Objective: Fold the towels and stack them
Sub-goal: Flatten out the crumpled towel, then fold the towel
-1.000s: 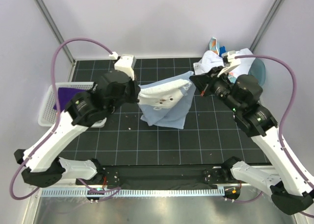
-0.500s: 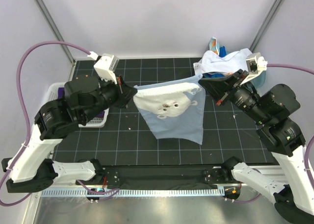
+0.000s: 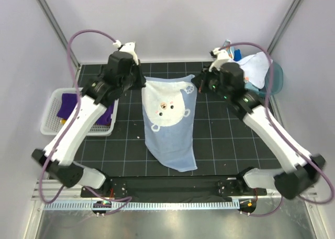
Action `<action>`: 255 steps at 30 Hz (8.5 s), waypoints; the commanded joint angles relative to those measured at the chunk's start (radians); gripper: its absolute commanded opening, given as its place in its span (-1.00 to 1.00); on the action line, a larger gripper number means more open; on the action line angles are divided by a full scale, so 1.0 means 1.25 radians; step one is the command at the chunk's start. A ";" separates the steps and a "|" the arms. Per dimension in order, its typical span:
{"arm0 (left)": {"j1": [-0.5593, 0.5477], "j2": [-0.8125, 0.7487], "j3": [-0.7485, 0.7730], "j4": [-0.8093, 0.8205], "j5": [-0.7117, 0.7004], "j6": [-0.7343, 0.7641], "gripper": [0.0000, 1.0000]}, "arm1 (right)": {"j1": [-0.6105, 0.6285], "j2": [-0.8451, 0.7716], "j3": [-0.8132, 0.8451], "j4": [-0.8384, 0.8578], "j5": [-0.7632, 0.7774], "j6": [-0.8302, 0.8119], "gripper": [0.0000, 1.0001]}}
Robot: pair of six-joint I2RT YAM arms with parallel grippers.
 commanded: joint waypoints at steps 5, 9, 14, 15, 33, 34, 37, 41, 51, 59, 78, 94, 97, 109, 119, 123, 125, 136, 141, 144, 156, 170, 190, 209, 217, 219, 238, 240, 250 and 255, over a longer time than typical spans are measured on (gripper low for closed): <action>0.154 0.280 0.113 0.143 0.143 0.001 -1.00 | -0.110 0.359 0.109 0.146 0.031 0.002 -0.98; 0.192 0.409 0.212 0.140 0.168 -0.022 -1.00 | -0.138 0.524 0.259 0.116 0.031 -0.010 -0.98; 0.192 0.379 0.195 0.144 0.217 -0.023 -1.00 | -0.135 0.503 0.264 0.111 -0.006 -0.005 -0.98; 0.192 0.332 0.173 0.148 0.226 -0.026 -1.00 | -0.131 0.463 0.242 0.110 -0.011 -0.005 -0.98; 0.111 -0.313 -0.133 0.092 0.349 -0.038 -1.00 | 0.048 -0.168 0.012 -0.020 -0.112 0.049 -0.98; 0.112 -0.319 -0.124 0.087 0.355 -0.038 -1.00 | 0.054 -0.176 0.016 -0.025 -0.112 0.051 -0.98; 0.112 -0.328 -0.099 0.076 0.370 -0.042 -1.00 | 0.066 -0.201 0.025 -0.034 -0.123 0.062 -0.98; 0.112 -0.309 -0.101 0.071 0.331 -0.036 -1.00 | 0.068 -0.200 0.028 -0.040 -0.112 0.061 -0.98; 0.122 -0.167 -0.176 0.168 0.178 -0.033 -1.00 | 0.053 -0.011 -0.001 0.024 0.039 -0.027 -0.98; 0.223 0.103 -0.145 0.330 0.180 -0.029 -1.00 | -0.084 0.315 0.083 0.207 -0.034 -0.008 -0.98; 0.310 0.557 0.040 0.463 0.267 -0.039 -1.00 | -0.151 0.788 0.377 0.295 -0.103 0.014 -0.98; 0.299 0.376 -0.248 0.527 0.292 -0.083 -1.00 | -0.123 0.575 0.036 0.376 -0.087 0.074 -0.98; 0.285 0.328 -0.327 0.554 0.284 -0.101 -1.00 | -0.110 0.527 -0.027 0.377 -0.080 0.079 -0.98; 0.208 0.172 -0.546 0.570 0.212 -0.140 -1.00 | -0.023 0.361 -0.254 0.392 0.006 0.097 -0.98; 0.186 0.041 -0.678 0.542 0.192 -0.125 -1.00 | 0.057 0.266 -0.367 0.390 0.087 0.115 -0.98; 0.171 -0.004 -0.708 0.529 0.186 -0.125 -1.00 | 0.066 0.231 -0.404 0.392 0.102 0.128 -0.98; 0.163 -0.028 -0.719 0.528 0.182 -0.125 -1.00 | 0.069 0.208 -0.420 0.388 0.105 0.137 -0.98; 0.117 -0.104 -0.771 0.488 0.154 -0.125 -1.00 | 0.106 0.141 -0.477 0.367 0.128 0.162 -0.98; 0.096 -0.121 -0.791 0.481 0.139 -0.133 -1.00 | 0.118 0.125 -0.494 0.360 0.131 0.173 -0.98; 0.087 -0.120 -0.797 0.478 0.132 -0.134 -1.00 | 0.125 0.119 -0.515 0.371 0.134 0.182 -0.98; 0.061 -0.130 -0.833 0.472 0.108 -0.145 -1.00 | 0.141 0.076 -0.559 0.370 0.137 0.200 -0.98; 0.052 -0.183 -0.815 0.426 0.081 -0.150 -1.00 | 0.165 0.031 -0.555 0.339 0.152 0.203 -0.98; 0.019 -0.167 -0.837 0.420 0.061 -0.167 -1.00 | 0.204 0.021 -0.612 0.364 0.158 0.225 -0.98; -0.026 -0.201 -0.889 0.394 0.052 -0.187 -0.44 | 0.239 0.036 -0.671 0.398 0.153 0.243 -0.25; -0.028 -0.276 -0.800 0.300 0.040 -0.187 -0.36 | 0.242 -0.066 -0.634 0.299 0.167 0.235 -0.09; -0.028 -0.271 -0.775 0.297 0.035 -0.183 -0.37 | 0.242 -0.062 -0.604 0.282 0.178 0.229 -0.09; -0.056 -0.033 -0.836 0.422 0.049 -0.221 -0.66 | 0.237 0.249 -0.548 0.301 0.242 0.282 -0.17; -0.072 -0.012 -0.840 0.426 0.043 -0.223 -0.70 | 0.227 0.274 -0.550 0.295 0.253 0.284 -0.17; -0.164 0.025 -0.862 0.436 -0.011 -0.277 -0.73 | 0.186 0.240 -0.570 0.219 0.302 0.275 -0.18; -0.199 0.009 -0.851 0.422 -0.014 -0.296 -0.73 | 0.174 0.149 -0.590 0.171 0.307 0.276 -0.19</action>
